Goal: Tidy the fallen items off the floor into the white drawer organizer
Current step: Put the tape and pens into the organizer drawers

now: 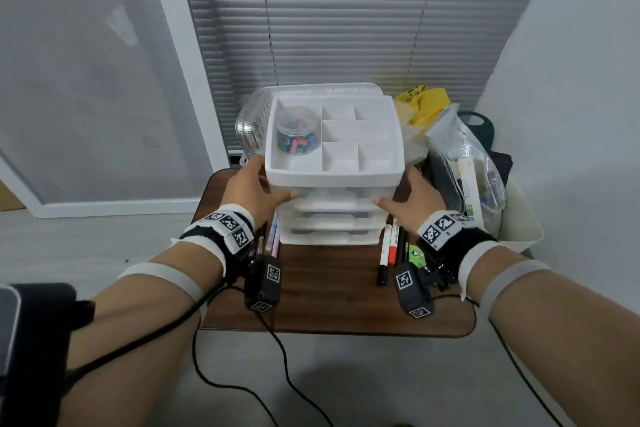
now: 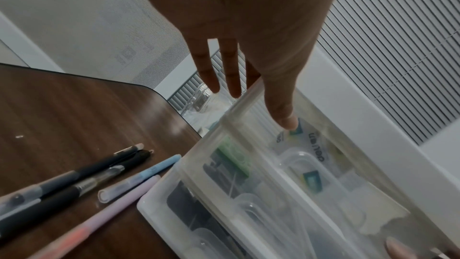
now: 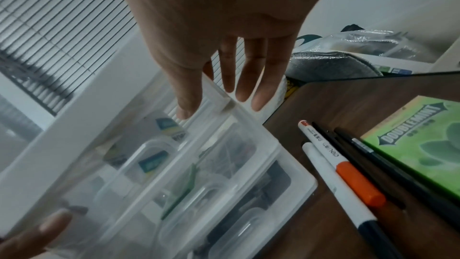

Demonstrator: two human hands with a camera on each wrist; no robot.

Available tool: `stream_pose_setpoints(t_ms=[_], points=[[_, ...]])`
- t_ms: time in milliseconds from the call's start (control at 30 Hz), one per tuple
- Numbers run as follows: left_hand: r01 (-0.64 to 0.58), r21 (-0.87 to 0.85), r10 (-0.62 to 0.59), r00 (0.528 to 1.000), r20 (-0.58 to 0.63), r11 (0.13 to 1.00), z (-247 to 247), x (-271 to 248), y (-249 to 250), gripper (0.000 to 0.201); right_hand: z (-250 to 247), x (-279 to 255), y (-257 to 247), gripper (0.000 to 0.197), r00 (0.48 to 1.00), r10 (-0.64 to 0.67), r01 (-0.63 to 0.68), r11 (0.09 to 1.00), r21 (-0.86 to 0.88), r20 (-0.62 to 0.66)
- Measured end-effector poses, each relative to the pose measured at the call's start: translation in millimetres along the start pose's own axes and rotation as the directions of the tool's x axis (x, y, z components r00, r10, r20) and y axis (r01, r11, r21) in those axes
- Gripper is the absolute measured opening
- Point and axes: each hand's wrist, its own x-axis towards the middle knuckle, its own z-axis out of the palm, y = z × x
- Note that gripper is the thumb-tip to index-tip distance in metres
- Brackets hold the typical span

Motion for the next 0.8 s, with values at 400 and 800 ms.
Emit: stream_pose_setpoints(t_ms=[400, 800], points=[[0.009, 0.014, -0.008, 0.998, -0.064, 1.000, 13, 5, 4, 0.059, 78, -40, -20, 0.034, 0.779, 0.283, -0.621, 0.233, 0.748, 0.559], [0.020, 0.015, -0.019, 0.998, -0.052, 1.000, 14, 6, 4, 0.054, 104, -57, -19, 0.048, 0.828, 0.295, -0.526, 0.117, 0.842, 0.477]])
